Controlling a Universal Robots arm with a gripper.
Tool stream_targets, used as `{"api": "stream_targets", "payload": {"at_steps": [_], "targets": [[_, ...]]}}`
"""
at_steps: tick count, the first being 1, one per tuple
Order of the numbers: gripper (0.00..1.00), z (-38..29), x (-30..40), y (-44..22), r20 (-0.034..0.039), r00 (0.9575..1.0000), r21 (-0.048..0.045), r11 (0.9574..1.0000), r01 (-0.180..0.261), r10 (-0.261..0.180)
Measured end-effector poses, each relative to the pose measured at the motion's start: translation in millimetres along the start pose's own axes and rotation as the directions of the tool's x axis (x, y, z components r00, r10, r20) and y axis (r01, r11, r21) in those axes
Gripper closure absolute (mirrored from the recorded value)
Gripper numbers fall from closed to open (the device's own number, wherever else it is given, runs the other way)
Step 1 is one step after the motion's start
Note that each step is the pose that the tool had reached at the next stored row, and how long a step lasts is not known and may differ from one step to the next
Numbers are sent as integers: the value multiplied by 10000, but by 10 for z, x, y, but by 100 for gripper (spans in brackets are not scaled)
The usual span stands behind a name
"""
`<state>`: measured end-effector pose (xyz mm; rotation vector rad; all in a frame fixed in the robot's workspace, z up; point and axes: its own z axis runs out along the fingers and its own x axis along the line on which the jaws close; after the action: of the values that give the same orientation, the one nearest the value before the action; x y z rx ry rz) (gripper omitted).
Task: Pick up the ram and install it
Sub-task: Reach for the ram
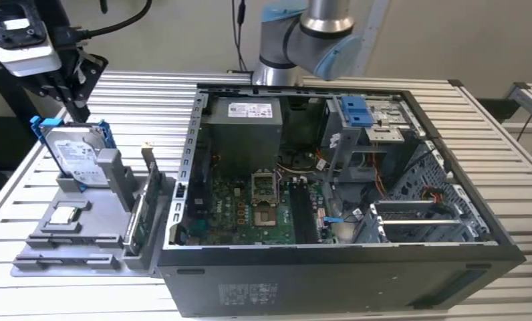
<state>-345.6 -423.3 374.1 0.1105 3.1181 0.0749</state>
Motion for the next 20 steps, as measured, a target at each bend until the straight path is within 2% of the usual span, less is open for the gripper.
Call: {"api": "stream_targets", "payload": {"at_steps": [10, 16, 20], "targets": [[89, 8, 299, -23, -1, 10000, 0, 10000, 0, 0], [89, 9, 423, -32, 1, 10000, -1, 10000, 1, -1], [89, 8, 436, -33, 0, 10000, 0, 10000, 2, -2]]}}
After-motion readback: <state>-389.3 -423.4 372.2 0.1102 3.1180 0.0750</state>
